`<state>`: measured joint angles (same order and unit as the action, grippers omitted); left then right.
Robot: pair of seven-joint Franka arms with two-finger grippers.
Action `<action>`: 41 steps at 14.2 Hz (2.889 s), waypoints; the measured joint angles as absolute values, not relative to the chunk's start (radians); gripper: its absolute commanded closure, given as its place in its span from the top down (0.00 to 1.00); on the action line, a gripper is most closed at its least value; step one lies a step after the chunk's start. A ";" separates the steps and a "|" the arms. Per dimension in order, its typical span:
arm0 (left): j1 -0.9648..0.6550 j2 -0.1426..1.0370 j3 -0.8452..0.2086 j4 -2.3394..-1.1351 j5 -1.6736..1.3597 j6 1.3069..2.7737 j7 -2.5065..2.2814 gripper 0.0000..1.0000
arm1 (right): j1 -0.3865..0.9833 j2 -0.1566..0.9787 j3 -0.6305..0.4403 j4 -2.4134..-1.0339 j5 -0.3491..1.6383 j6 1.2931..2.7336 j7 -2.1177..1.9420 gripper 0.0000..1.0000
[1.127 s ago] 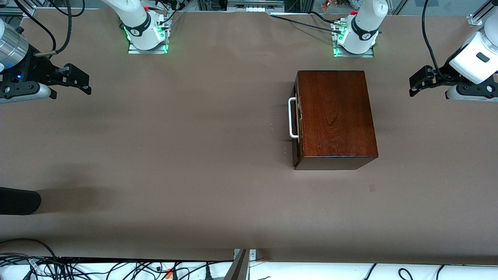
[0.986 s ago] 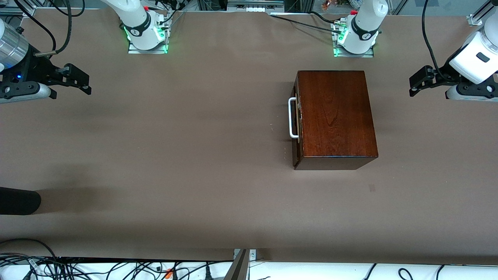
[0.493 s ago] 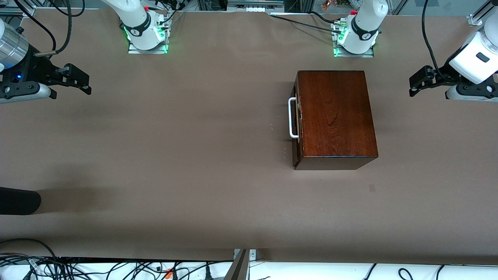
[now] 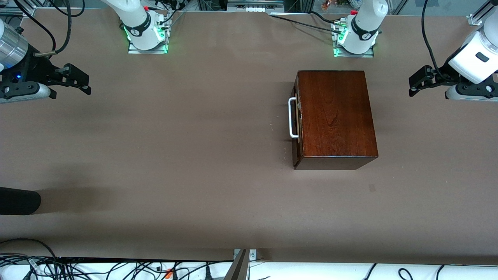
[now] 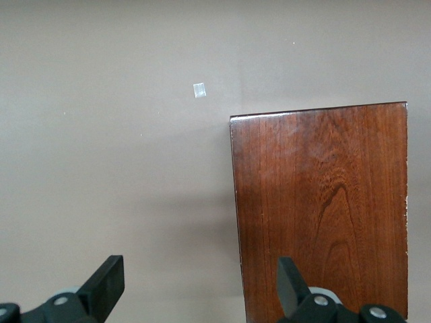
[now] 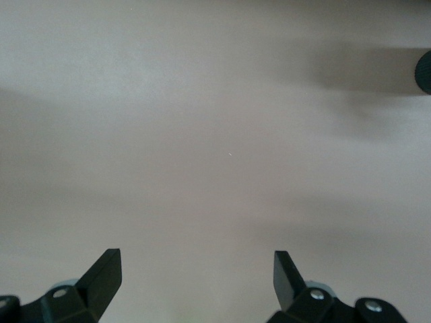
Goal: Open drawer, take yellow block, close drawer
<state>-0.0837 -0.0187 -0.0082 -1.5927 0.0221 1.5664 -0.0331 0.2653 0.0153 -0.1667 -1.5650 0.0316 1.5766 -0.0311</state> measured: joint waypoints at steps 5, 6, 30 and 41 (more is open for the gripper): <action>-0.093 -0.019 -0.016 -1.585 0.022 1.560 -0.035 1.00 | 0.265 0.015 -0.167 -1.565 0.032 1.577 -0.031 1.00; -0.093 -0.018 -0.019 -1.585 0.022 1.556 -0.048 1.00 | 0.265 0.015 -0.167 -1.565 0.032 1.577 -0.031 1.00; -0.346 0.332 -0.555 -1.524 0.214 1.701 -0.946 1.00 | 0.264 0.018 -0.170 -1.565 0.032 1.578 -0.029 1.00; -0.367 0.530 -0.549 -1.527 0.411 1.762 -0.950 1.00 | 0.264 0.018 -0.170 -1.565 0.032 1.578 -0.029 1.00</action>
<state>-0.3666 0.5304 -0.5488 -1.5271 0.4110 1.7625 -0.9496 0.2641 0.0182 -0.1701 -1.5649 0.0317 1.5776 -0.0290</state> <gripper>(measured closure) 0.000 0.000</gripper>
